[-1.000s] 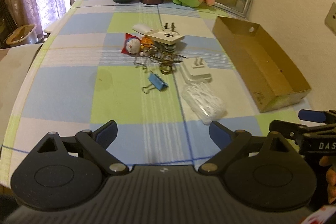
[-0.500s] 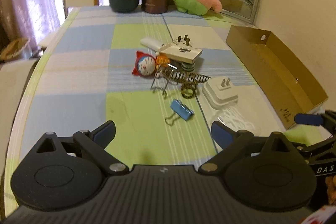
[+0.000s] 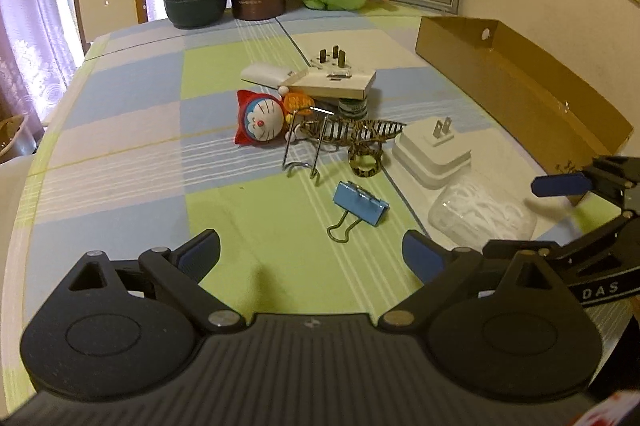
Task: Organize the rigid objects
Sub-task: 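Move the right tool to the clear floss-pick box while the left tool approaches the blue binder clip, then close the right tool on the floss-pick box while the left tool grasps the blue binder clip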
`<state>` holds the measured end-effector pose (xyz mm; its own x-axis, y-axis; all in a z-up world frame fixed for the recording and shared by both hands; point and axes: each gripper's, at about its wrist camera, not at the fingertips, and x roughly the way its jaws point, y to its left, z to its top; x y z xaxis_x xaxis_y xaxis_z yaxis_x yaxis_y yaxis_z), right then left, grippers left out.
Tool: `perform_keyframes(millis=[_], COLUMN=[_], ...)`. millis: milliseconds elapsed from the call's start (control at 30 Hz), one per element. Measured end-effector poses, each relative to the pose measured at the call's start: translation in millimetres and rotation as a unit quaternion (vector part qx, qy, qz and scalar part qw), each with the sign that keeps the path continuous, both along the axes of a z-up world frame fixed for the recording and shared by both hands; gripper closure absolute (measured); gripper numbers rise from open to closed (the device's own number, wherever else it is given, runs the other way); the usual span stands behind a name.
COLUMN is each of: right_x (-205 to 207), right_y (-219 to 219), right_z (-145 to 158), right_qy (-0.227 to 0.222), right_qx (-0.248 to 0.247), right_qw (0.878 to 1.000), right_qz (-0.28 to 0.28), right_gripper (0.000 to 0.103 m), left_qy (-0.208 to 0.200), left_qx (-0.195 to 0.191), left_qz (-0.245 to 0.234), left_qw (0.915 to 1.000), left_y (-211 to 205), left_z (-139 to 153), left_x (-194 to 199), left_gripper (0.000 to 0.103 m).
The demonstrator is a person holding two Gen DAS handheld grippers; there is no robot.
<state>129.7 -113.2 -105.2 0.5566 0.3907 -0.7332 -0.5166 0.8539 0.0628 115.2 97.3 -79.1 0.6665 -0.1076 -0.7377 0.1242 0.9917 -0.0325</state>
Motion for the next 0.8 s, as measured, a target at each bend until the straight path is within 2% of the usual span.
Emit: perform_keyframes(millis=[133,600,800], right_x=[3.8,8.7,9.2], right_y=[5.8,11.6,10.6], right_z=[-8.0,-17.4,-16.1], right_qy=[-0.003,-0.010,-0.008], right_qx=[-0.011,-0.017,-0.014], right_qw=[1.000,0.999,1.000], right_qz=[0.011,0.029,0.024], right_gripper=[0.023,0.048,0.049], left_qy=[0.008,-0.010,-0.010], left_qx=[-0.004,0.003,0.003], left_qz=[-0.001,-0.037,-0.049], left_qw=[1.0000,0.9992,0.9987], left_y=[2.2,-10.2,-11.7], left_z=[-7.3,-8.2,-9.7], left_x=[4.4,12.2,14.8], left_gripper=[0.007,0.007,0.007])
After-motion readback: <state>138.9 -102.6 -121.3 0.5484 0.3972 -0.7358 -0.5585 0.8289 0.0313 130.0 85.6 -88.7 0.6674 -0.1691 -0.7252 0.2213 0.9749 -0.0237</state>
